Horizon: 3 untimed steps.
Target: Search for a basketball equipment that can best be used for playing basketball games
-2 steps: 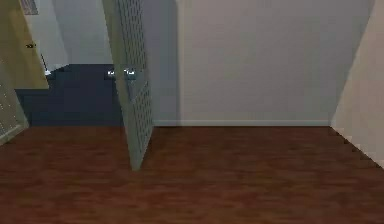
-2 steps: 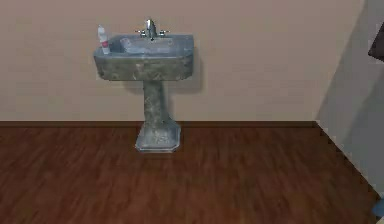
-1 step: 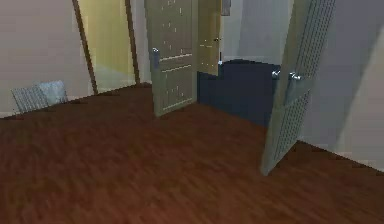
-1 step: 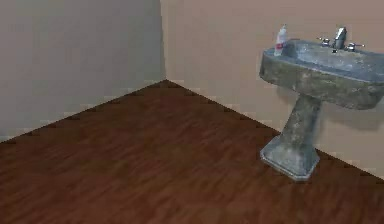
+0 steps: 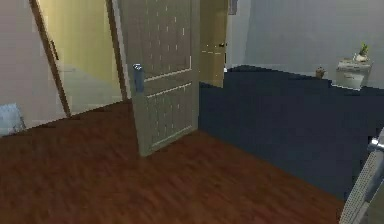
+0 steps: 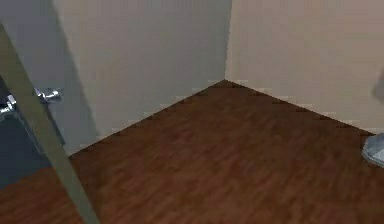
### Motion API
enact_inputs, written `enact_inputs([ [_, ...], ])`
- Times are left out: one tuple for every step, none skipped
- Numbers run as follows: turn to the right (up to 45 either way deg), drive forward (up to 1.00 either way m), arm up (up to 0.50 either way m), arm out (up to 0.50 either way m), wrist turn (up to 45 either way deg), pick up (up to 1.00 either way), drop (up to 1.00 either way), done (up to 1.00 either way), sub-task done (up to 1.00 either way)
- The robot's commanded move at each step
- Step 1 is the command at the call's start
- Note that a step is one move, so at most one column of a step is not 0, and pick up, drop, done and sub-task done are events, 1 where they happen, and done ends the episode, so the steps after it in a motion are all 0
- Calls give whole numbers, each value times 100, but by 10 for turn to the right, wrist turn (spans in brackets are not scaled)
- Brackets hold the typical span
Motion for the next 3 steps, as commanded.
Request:
enact_inputs([
  [0, 40, 0, 0, 0, 0, 0, 0, 0],
  [240, 0, 0, 0, 0, 0, 0, 0, 0],
  [0, 100, 0, 0, 0, 0, 0, 0, 0],
])
